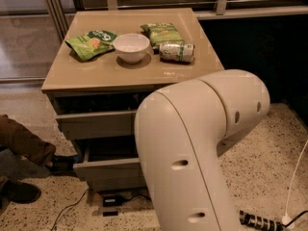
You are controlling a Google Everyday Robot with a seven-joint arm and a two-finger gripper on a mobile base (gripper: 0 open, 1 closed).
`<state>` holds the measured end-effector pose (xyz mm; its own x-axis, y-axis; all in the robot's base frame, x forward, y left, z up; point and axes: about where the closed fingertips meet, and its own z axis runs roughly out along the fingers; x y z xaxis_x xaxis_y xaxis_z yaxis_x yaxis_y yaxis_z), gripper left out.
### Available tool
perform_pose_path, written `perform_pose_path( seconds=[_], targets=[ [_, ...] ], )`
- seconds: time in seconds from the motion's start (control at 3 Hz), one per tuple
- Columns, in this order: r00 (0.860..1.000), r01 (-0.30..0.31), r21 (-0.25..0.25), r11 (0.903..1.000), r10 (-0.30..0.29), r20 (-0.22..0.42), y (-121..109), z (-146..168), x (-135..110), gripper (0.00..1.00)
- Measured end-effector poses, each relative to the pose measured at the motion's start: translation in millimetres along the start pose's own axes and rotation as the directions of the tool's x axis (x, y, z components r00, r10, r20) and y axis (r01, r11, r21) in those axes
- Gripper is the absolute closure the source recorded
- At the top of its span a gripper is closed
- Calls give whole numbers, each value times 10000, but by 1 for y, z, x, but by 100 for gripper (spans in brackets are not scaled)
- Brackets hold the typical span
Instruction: Close middle drawer
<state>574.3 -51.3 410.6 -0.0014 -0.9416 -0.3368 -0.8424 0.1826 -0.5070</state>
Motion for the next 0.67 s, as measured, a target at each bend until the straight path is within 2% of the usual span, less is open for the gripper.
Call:
perform_pose_path(
  seconds=[0.33, 0.67],
  targets=[
    [9999, 76, 400, 9992, -72, -84, -8, 5, 0, 100],
    [9999, 91, 588, 9982, -84, -134, -11, 8, 0, 100]
  ],
)
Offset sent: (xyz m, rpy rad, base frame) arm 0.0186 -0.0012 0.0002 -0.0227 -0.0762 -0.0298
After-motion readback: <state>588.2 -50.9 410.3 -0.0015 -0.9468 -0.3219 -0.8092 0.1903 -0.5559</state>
